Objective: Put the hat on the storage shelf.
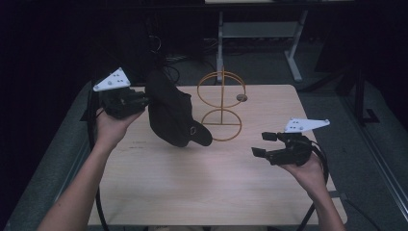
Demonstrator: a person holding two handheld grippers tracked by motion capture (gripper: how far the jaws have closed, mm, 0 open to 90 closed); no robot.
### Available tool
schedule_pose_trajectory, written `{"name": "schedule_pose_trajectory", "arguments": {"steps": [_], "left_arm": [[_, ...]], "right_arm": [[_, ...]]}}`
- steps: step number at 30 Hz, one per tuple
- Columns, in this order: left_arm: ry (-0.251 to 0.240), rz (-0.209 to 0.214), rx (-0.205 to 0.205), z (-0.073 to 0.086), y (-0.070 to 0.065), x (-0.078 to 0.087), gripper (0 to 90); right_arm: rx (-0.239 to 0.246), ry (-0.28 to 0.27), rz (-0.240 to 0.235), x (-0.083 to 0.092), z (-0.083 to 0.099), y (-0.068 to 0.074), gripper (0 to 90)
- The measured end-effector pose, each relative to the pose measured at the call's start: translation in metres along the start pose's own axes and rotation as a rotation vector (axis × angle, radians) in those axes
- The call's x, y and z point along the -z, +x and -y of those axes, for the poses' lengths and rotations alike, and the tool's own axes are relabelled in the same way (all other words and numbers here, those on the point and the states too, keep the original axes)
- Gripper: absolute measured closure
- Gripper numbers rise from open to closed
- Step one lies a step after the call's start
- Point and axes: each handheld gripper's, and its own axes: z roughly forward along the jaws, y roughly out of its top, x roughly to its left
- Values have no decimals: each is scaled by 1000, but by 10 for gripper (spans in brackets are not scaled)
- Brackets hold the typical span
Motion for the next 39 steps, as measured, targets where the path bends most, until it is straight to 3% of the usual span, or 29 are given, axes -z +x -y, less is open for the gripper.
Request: {"name": "schedule_pose_trajectory", "arguments": {"steps": [13, 33, 39], "left_arm": [[24, 0, -7, -31, 20, -18, 838], [47, 40, -52, -100, 26, -63, 838], [112, 71, -78, -115, 26, -87, 838]], "right_arm": [[-69, 2, 44, 10, 30, -19, 260], [-125, -14, 79, 20, 52, -35, 259], [-141, -28, 92, 25, 55, -41, 258]]}}
